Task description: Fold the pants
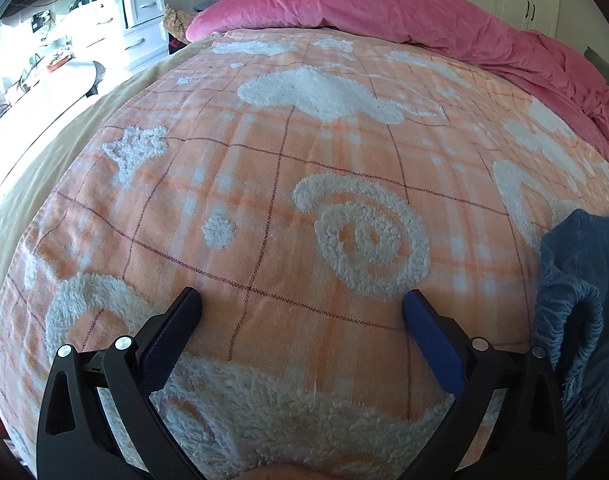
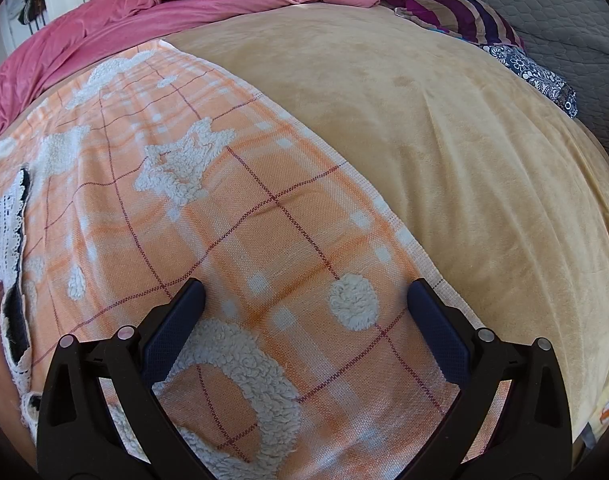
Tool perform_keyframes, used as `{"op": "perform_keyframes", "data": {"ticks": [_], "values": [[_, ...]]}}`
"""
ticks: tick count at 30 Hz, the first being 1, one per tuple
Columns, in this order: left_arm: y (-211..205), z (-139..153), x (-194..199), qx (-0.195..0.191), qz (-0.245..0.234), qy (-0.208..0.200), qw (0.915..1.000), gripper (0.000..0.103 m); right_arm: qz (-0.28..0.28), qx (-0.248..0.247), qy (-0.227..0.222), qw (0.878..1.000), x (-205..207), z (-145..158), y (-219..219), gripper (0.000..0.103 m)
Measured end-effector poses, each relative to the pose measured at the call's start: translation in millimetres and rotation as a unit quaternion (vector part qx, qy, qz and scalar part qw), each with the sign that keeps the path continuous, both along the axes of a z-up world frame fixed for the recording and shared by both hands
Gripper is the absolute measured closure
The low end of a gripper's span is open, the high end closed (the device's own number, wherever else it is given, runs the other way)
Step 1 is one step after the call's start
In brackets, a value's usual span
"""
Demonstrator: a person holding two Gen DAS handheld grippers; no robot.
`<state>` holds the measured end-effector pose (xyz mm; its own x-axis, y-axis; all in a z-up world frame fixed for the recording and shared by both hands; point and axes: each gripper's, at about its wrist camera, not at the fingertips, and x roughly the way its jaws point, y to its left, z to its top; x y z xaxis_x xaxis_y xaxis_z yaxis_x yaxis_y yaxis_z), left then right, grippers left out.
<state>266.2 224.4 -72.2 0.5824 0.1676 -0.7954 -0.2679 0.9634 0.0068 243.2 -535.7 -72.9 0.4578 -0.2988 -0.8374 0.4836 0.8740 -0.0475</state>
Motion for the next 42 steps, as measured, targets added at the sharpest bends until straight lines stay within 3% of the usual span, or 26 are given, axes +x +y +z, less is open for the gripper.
{"op": "perform_keyframes", "data": {"ticks": [9, 42], "values": [[-6.5, -1.1, 1.0, 0.02, 0.002, 0.006, 0.9998, 0.004, 0.0, 0.0, 0.0, 1.0, -0.2, 0.0, -0.1, 0.008], [-4.3, -1.7, 3.0, 0.019, 0.001, 0.007, 0.9998, 0.004, 0.0, 0.0, 0.0, 1.0, 0.2, -0.1, -0.2, 0.008]]}}
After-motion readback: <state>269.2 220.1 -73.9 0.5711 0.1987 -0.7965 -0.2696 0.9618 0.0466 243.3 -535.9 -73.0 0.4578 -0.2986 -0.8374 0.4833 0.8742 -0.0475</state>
